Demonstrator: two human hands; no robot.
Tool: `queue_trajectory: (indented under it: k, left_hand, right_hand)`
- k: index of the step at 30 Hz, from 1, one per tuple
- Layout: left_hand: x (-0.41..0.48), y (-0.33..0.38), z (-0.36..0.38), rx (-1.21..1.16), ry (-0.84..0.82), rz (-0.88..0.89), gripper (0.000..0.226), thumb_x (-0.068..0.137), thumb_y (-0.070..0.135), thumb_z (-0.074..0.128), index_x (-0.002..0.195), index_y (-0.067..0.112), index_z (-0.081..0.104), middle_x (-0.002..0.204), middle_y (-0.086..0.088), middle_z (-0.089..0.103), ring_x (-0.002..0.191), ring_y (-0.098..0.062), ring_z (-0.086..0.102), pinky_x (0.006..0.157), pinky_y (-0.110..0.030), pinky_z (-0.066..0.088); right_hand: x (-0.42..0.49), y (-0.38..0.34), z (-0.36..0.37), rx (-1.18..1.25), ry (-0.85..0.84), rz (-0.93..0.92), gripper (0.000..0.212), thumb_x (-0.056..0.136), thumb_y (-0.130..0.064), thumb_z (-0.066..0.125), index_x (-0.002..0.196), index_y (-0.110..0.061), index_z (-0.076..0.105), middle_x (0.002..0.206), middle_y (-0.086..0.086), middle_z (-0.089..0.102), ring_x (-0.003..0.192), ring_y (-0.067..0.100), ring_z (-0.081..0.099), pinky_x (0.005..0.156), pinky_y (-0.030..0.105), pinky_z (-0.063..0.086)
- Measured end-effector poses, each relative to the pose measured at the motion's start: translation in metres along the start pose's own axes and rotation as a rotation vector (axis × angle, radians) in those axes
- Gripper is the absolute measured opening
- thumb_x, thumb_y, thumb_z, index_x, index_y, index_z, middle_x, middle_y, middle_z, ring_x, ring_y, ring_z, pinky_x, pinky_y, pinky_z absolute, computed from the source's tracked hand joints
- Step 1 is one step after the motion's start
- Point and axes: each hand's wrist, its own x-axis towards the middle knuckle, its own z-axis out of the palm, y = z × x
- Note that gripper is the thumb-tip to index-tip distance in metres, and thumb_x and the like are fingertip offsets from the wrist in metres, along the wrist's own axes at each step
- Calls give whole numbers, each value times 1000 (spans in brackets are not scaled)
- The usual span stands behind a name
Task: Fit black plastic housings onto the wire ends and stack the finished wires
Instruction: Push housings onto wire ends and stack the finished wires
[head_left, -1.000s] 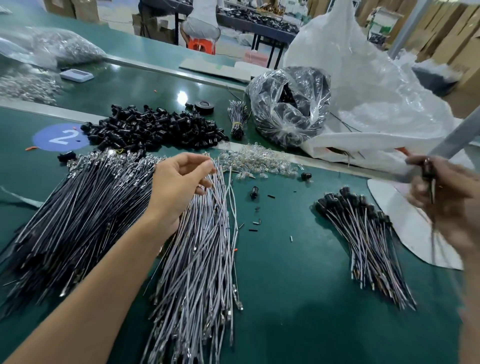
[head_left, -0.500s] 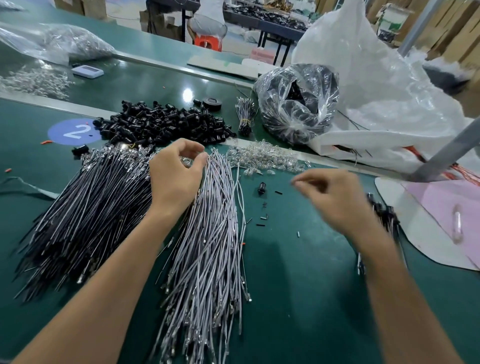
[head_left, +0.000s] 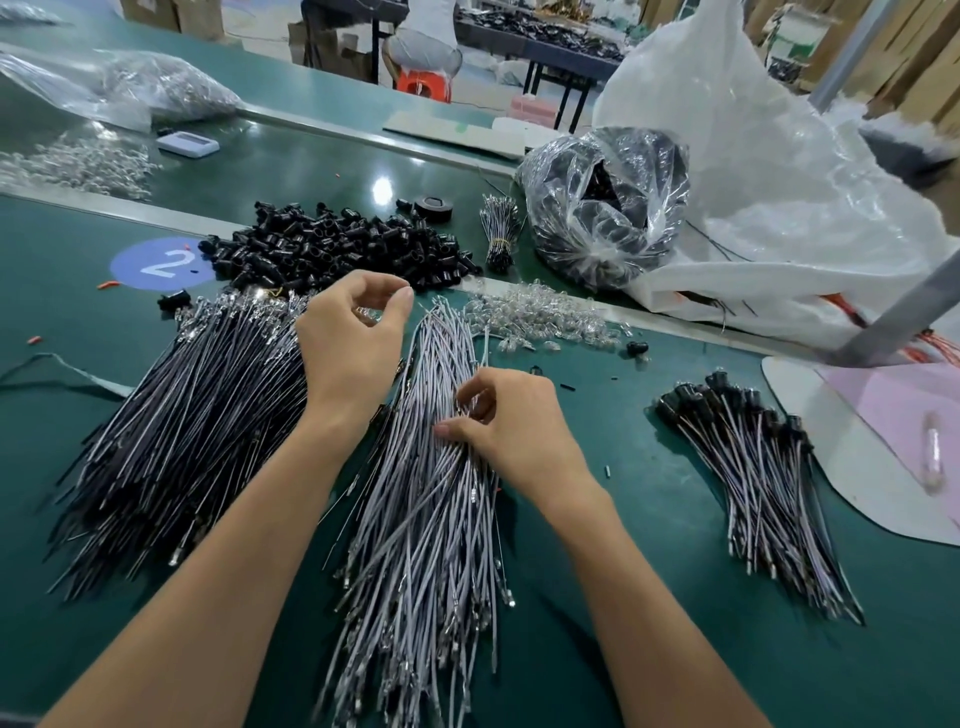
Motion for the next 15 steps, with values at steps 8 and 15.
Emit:
queue_trajectory:
  k: [8,15]
  left_hand:
    - [-5,1,5,1,-31,7,7,93,28,66,92,23,71,81,7,70,68,-6,60,72,-31,56]
    - [-6,-1,8,11,-46,10,8,93,28,65,93,23,70,80,7,70,67,-5,61,65,-22,53]
  right_hand:
    - [-4,3,1,-38,12,-82,41,75,-41,80,102,-13,68,86,-2,59,77,13,56,79,37,53]
    - [-5,5,3,116,31,-71,25,77,-29,82,76,-17,61,72,-6,62,59,2,51,58,21,42]
